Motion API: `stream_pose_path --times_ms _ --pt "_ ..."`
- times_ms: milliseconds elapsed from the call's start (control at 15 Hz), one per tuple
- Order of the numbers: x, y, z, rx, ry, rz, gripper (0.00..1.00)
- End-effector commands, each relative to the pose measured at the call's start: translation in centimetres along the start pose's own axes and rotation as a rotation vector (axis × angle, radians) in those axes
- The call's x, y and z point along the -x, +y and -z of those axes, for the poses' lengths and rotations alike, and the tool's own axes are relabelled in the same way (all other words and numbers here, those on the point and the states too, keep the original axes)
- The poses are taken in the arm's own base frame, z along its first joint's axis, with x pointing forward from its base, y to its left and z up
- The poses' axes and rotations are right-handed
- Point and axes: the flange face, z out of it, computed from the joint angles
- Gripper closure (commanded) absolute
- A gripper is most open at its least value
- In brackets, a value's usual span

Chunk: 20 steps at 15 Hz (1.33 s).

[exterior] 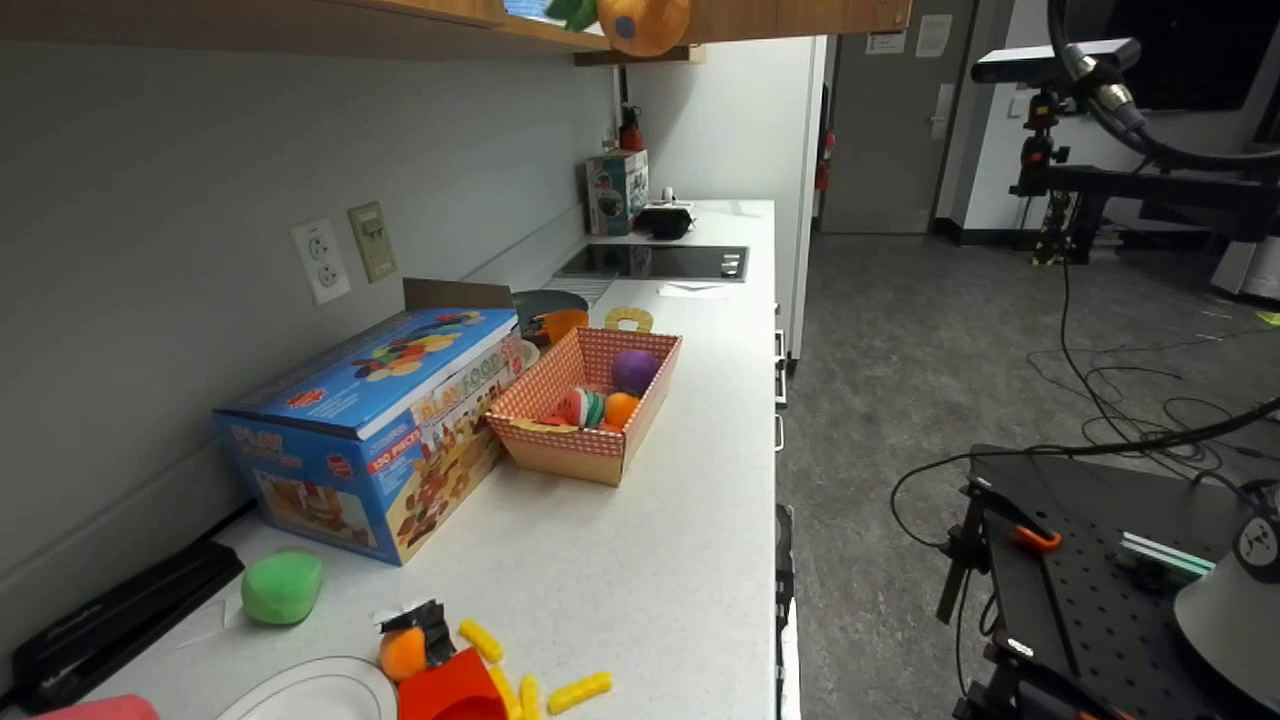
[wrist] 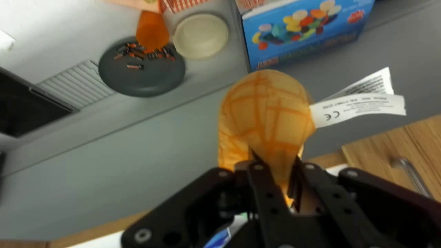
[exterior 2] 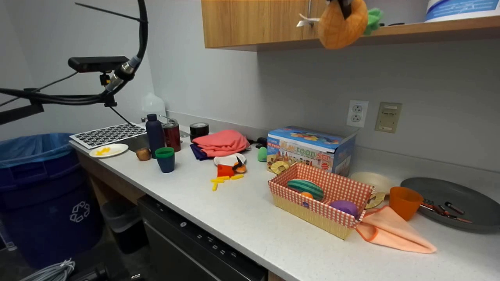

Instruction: Open the cabinet door and put some of the fruits plush toy inside and close it

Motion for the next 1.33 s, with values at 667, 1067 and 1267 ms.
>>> stream_pose_path --times_ms 667,1067,1267 --pt "-7.2 -6.3 -0.4 -0.102 0.467 -0.042 0.96" --pt "-9.3 -7.4 -5.4 -0.11 0.447 -0.069 0.96" --pt "-10.4 -7.9 -6.7 -0.13 0.454 -0.105 0.96"
